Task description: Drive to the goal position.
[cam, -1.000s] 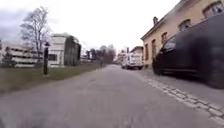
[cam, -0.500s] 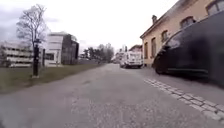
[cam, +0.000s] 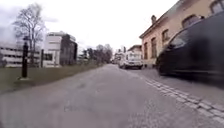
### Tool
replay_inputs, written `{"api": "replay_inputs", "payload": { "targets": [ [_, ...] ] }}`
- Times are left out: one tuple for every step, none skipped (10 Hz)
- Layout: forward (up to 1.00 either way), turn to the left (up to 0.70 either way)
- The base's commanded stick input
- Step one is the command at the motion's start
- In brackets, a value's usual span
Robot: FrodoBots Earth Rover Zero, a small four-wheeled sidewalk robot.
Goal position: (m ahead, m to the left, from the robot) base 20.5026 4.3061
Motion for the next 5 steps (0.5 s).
{"api": "replay_inputs", "payload": {
  "targets": [
    [1.0,0.0],
    [1.0,0.0],
    [1.0,0.0],
    [1.0,0.0],
    [1.0,0.0]
  ]
}}
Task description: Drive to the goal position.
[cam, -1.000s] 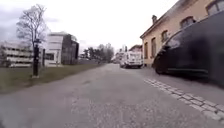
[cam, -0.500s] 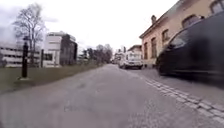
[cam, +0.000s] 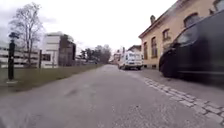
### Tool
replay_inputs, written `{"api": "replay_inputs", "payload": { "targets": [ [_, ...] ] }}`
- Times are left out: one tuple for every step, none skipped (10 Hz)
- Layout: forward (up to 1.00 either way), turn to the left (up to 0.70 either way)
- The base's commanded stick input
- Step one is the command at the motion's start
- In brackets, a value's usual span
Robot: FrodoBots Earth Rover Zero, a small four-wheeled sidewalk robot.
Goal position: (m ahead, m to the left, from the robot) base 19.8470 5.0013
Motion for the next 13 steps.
{"api": "replay_inputs", "payload": {
  "targets": [
    [1.0,0.0],
    [1.0,0.0],
    [1.0,0.0],
    [1.0,0.0],
    [1.0,0.0],
    [1.0,0.0],
    [1.0,0.0],
    [1.0,0.0],
    [1.0,0.0],
    [1.0,0.0],
    [1.0,0.0],
    [1.0,0.01],
    [1.0,0.08]
  ]
}}
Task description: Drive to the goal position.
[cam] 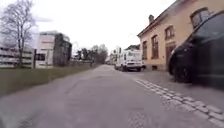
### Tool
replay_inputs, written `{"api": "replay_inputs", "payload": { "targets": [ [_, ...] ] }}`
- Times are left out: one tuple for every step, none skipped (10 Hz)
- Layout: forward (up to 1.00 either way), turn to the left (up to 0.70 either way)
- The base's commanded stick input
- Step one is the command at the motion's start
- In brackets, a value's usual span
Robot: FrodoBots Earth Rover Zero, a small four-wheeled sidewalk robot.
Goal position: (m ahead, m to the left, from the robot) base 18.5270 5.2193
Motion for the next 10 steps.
{"api": "replay_inputs", "payload": {
  "targets": [
    [1.0,0.15],
    [1.0,0.22],
    [1.0,0.29],
    [1.0,0.37],
    [1.0,0.4],
    [1.0,0.25],
    [1.0,0.0],
    [1.0,0.0],
    [1.0,0.0],
    [1.0,0.0]
  ]
}}
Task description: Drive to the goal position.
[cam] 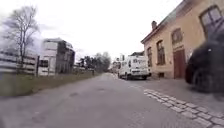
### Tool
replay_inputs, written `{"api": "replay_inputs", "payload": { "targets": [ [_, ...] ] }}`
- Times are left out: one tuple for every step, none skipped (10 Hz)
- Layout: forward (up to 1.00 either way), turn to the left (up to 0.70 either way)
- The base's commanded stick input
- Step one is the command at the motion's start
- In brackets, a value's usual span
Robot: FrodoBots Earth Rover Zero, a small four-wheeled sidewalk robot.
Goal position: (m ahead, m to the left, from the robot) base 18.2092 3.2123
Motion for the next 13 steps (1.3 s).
{"api": "replay_inputs", "payload": {
  "targets": [
    [1.0,0.0],
    [1.0,0.0],
    [1.0,0.0],
    [1.0,0.0],
    [1.0,0.0],
    [1.0,0.0],
    [1.0,0.0],
    [1.0,0.0],
    [1.0,0.0],
    [1.0,0.0],
    [1.0,0.0],
    [1.0,0.0],
    [1.0,0.0]
  ]
}}
